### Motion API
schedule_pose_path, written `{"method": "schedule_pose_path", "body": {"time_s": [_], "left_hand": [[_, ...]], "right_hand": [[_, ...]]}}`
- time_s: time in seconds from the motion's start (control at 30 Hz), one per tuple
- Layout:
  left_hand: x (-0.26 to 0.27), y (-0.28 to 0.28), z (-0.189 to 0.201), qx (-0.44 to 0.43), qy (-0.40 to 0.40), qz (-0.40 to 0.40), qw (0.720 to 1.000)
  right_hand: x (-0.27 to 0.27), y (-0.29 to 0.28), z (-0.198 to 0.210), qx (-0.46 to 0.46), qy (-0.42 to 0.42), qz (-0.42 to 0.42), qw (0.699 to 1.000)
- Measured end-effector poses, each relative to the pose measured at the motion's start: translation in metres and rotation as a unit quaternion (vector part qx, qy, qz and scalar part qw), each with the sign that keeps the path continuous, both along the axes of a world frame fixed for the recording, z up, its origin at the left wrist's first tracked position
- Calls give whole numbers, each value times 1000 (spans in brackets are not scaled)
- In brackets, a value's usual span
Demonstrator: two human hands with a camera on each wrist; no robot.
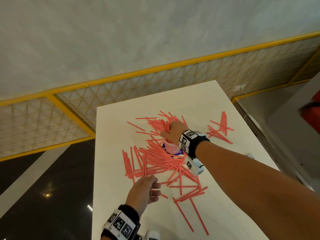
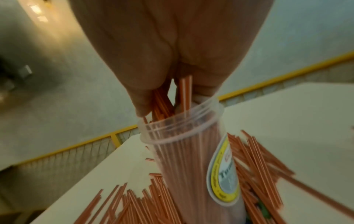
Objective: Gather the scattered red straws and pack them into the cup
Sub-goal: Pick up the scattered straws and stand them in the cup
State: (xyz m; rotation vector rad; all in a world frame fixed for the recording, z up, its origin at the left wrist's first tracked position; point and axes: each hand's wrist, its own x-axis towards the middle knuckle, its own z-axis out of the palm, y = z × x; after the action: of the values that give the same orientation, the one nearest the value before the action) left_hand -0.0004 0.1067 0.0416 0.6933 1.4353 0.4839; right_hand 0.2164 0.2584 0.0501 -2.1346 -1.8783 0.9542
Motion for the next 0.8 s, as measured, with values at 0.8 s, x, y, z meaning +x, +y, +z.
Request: {"method": "schedule_pose_path", "body": {"time_s": [0.8], "left_hand": [[-2, -1, -6, 24, 31, -29, 999]], "right_hand": [[40, -80, 17, 74, 46, -91, 992]]}}
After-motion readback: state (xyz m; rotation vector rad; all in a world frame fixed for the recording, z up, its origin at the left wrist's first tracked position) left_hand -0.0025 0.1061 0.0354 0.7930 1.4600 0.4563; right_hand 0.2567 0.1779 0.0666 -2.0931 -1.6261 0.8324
